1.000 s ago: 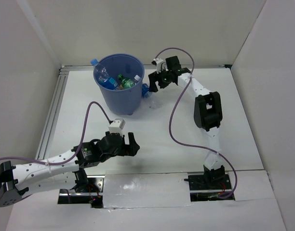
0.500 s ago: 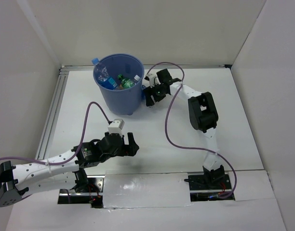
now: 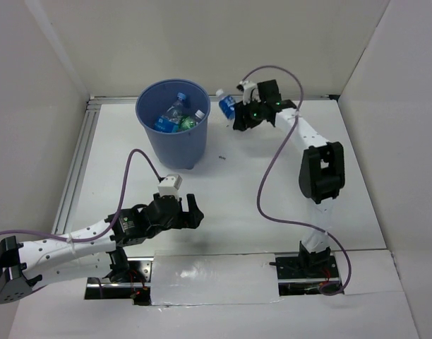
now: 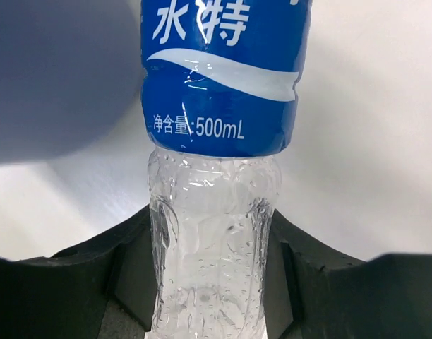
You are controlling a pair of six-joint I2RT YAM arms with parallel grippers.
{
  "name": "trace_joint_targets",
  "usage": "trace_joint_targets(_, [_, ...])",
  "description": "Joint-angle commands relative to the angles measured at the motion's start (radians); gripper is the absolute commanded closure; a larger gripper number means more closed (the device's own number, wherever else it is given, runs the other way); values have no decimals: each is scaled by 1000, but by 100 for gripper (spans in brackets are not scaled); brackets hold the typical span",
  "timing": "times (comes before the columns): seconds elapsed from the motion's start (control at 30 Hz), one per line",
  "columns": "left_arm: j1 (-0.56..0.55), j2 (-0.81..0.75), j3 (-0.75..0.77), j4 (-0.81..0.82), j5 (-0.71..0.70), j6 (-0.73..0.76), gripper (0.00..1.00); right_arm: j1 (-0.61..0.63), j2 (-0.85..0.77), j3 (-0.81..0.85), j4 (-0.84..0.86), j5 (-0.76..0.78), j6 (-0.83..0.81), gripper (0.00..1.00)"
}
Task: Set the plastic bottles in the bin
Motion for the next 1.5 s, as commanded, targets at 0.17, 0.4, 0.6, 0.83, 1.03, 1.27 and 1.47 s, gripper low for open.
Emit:
trace_joint_targets(0.17, [-5,12,27,66,-15,29,0,38,-155,251,158,-21,3,82])
trace_joint_targets(0.4, [-5,-9,27,66,-15,29,0,171,-37,458,157,-96,28,76])
trace_joint_targets(0.6, [-5,-71,-4,56,-26,11,0,262,11,479,157,-96,37,66])
trace_joint_targets(0.83, [-5,-94,-15,47,-26,1,0,282,10,479,138,-77,37,0])
trace_joint_targets(1.03, [-5,-46,20,79,3,67,0,216,-39,567,100,-44,46,0])
trace_joint_targets(1.27, [-5,17,112,112,26,161,0,12,-245,345,40,75,57,0])
trace_joint_targets(1.47, [-5,78,177,133,39,236,0,-142,-499,-59,-10,201,80,0])
